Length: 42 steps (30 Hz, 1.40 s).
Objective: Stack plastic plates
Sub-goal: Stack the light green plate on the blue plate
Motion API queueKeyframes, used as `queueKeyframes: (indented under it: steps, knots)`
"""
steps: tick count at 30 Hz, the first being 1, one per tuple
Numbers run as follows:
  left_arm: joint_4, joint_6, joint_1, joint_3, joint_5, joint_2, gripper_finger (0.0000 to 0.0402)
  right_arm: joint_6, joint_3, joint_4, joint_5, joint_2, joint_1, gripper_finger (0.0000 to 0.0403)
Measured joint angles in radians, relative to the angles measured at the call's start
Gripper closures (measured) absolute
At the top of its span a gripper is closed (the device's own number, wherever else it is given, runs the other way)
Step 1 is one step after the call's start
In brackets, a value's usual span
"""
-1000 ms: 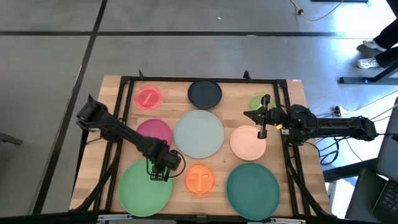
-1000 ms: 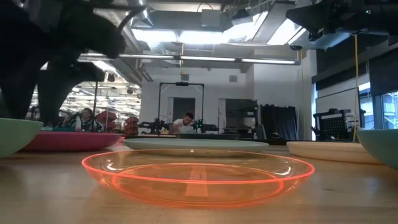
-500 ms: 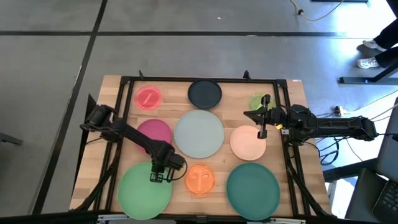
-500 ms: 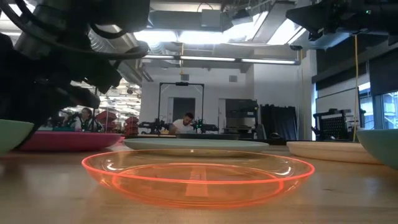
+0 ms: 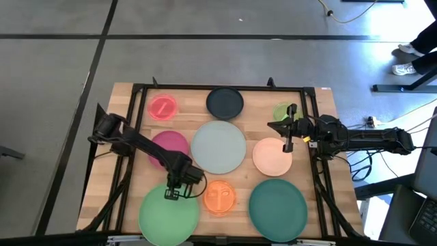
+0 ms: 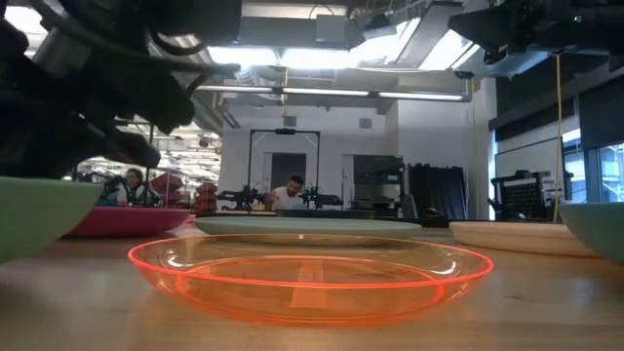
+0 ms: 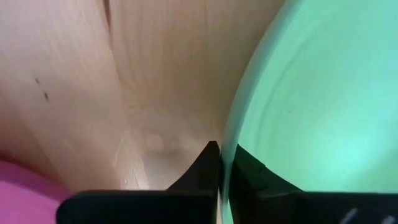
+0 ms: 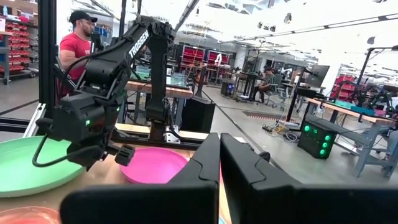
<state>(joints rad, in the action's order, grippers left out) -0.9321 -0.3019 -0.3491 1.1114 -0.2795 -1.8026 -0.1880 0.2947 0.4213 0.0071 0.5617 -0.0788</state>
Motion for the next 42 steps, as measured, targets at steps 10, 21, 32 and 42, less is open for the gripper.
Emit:
queueKeyframes:
  steps: [10, 21, 32, 42]
  knots:
    - [-0.004, -0.088, 0.019, -0.002, 0.065, 0.171, 0.0399, -0.001, 0.000, -0.001, 0.000, 0.000, 0.000, 0.0395]
    - [0.122, -0.115, 0.114, -0.002, 0.240, 0.350, 0.0395, 0.000, 0.000, -0.001, 0.003, 0.000, 0.000, 0.0395]
    - [0.277, -0.080, 0.294, -0.002, 0.529, 0.355, 0.0393, 0.000, 0.000, -0.002, 0.037, 0.010, 0.000, 0.0395]
    - [0.308, -0.054, 0.507, -0.002, 0.537, 0.352, 0.0393, 0.000, -0.001, 0.000, 0.038, 0.012, 0.000, 0.0395]
